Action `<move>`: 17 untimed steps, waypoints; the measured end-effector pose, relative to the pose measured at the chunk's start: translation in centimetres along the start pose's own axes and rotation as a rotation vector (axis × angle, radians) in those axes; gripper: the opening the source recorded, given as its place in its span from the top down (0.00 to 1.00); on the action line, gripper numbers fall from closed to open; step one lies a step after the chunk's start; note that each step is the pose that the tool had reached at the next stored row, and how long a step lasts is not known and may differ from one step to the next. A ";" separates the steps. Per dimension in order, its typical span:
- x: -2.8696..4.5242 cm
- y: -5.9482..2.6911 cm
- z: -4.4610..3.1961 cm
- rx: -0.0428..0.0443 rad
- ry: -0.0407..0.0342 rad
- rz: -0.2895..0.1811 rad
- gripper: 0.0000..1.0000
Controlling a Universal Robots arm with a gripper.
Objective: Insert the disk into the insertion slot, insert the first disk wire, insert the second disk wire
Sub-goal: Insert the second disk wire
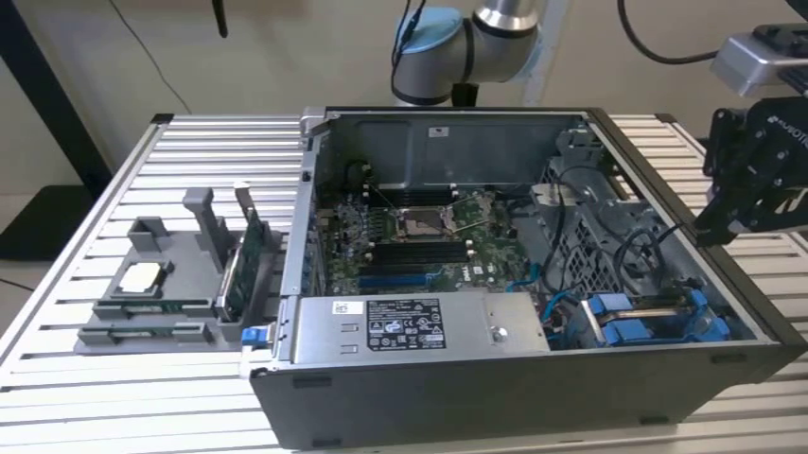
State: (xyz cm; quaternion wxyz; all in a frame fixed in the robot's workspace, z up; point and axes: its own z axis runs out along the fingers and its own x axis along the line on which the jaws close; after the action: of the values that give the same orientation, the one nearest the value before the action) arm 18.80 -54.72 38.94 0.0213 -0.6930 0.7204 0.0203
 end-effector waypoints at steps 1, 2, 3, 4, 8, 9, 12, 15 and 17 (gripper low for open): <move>0.00 0.00 0.04 0.0000 0.0000 0.000 0.73; 0.01 0.00 0.09 0.0000 0.0000 0.000 0.73; 0.01 0.00 0.13 0.0000 0.0001 0.000 0.73; 0.01 0.00 0.19 0.0000 0.0000 0.000 0.76; 0.06 -0.01 0.53 0.0001 -0.0001 0.001 0.84; 0.08 -0.01 0.61 0.0001 0.0000 0.001 0.84; 0.11 0.00 0.68 0.0002 0.0003 0.003 0.84; 0.10 0.09 0.42 0.0002 0.0000 0.003 0.84; 0.10 0.44 0.12 0.0002 -0.0009 0.004 0.84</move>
State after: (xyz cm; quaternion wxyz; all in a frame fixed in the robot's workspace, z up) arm 18.36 -54.79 38.81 0.0216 -0.6915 0.7218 0.0206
